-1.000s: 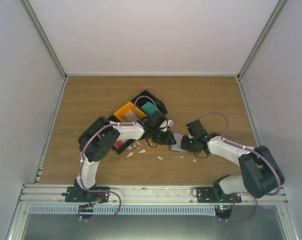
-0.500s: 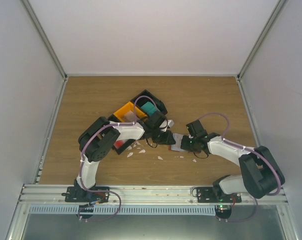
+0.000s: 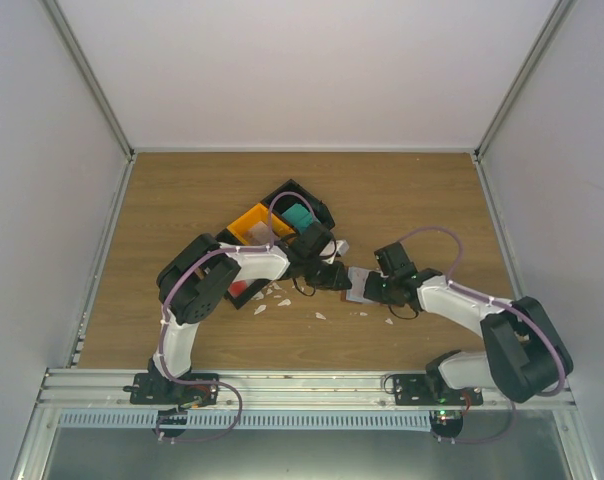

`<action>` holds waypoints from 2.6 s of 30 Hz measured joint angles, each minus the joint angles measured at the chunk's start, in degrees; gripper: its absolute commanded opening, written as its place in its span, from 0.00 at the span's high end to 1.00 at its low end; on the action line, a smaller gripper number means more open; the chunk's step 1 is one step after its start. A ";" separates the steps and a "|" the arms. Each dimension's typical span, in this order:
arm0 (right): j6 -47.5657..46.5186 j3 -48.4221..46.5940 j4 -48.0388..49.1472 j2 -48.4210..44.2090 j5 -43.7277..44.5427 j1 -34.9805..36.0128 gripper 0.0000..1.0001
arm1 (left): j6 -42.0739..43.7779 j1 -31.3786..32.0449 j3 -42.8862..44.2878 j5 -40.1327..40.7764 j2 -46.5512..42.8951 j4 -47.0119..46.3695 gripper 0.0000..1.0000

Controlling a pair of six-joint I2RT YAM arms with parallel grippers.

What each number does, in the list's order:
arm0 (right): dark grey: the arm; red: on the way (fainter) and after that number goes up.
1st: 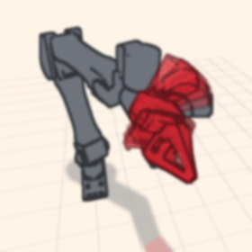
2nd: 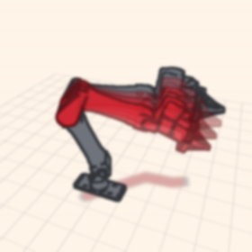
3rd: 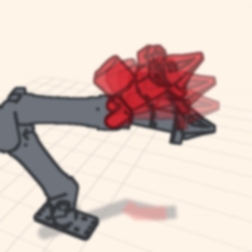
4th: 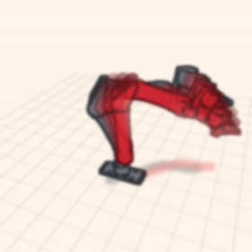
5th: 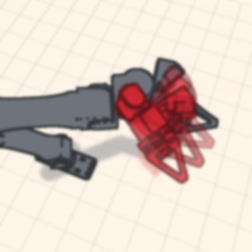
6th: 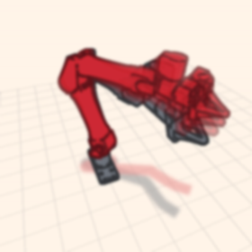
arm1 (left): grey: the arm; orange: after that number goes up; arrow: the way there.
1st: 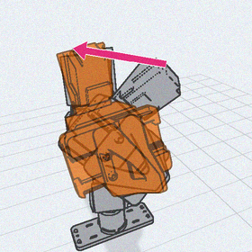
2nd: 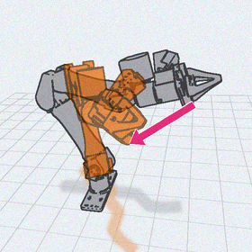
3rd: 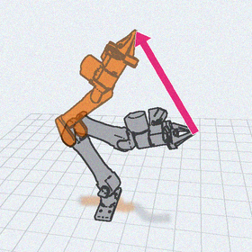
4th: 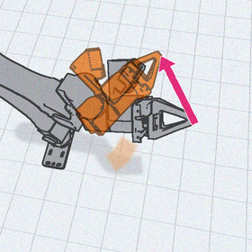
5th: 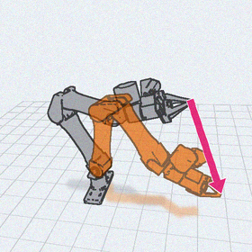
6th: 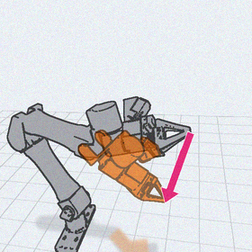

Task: Put the credit cards into the card holder
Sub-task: Insert the credit card into the card holder.

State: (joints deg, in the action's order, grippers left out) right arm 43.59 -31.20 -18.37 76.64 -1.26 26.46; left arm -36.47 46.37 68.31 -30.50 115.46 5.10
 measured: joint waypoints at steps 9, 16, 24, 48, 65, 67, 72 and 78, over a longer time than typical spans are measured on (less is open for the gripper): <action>0.04 1.79 -1.09 -3.52 0.98 -0.02 0.90 | 0.02 0.20 0.00 0.42 -0.02 -0.55 0.83; -2.29 -2.05 -6.10 -5.57 0.61 -0.09 0.65 | 0.11 0.22 -0.02 3.28 -0.09 -0.13 0.83; -6.19 -6.16 -10.82 -2.95 3.04 -0.11 0.42 | 0.26 0.22 -0.02 3.15 -1.97 -0.59 0.81; -6.23 -4.09 -8.85 2.25 6.64 -0.11 0.64 | -0.17 0.22 -0.02 -0.66 -1.84 -1.51 0.77; -5.86 -1.60 -8.09 -2.43 2.78 -0.76 0.50 | -0.37 0.22 0.33 -0.24 -0.79 -1.40 0.77; -5.86 -1.49 -7.80 -2.43 2.34 -1.01 0.49 | -0.48 0.22 0.61 -0.04 -0.48 -1.33 0.77; -6.10 -1.36 -7.06 -2.29 1.29 -1.18 0.50 | -0.57 0.22 0.87 0.31 -0.20 -1.31 0.76; -7.41 -1.60 -5.27 -0.79 1.55 -1.22 0.57 | -0.63 0.22 0.90 0.37 0.09 -1.27 0.74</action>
State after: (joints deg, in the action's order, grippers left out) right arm 36.18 -32.80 -23.64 75.85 0.30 25.23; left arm -37.10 46.59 69.21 -30.13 115.55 3.84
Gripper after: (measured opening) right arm 0.463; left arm 0.257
